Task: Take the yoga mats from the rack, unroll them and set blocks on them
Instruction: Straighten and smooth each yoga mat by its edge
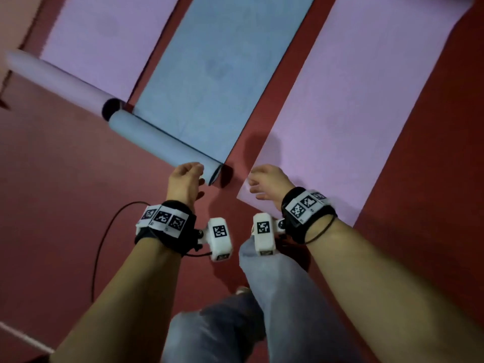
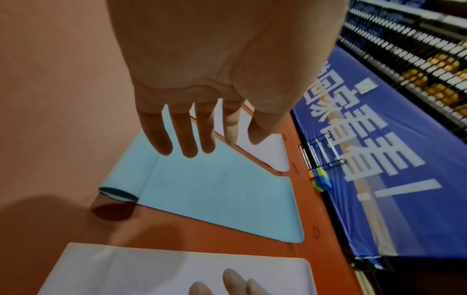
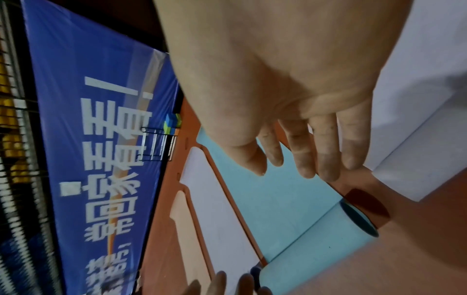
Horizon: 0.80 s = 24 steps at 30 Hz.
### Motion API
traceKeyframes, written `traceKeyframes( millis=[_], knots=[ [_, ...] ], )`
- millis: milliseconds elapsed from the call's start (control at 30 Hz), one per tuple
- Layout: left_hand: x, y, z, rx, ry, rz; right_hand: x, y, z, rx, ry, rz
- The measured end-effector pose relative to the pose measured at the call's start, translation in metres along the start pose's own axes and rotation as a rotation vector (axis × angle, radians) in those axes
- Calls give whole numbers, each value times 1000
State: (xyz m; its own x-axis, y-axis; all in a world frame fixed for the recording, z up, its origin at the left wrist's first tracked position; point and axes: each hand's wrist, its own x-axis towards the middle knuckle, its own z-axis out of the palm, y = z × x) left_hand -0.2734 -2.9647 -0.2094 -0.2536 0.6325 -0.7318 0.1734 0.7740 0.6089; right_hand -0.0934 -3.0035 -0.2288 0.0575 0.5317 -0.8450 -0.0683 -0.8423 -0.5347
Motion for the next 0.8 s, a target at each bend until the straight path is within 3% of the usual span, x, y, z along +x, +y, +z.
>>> traceKeyframes(
  millis=[267,533,800],
  knots=[
    [159,6,18,331,-121,20,125,3,39,170,164,130],
    [338,-34,33,676,-352,64,250,37,102,253,362,210],
    [464,-93,7,961,-421,124,370,89,188,287,366,235]
  ],
)
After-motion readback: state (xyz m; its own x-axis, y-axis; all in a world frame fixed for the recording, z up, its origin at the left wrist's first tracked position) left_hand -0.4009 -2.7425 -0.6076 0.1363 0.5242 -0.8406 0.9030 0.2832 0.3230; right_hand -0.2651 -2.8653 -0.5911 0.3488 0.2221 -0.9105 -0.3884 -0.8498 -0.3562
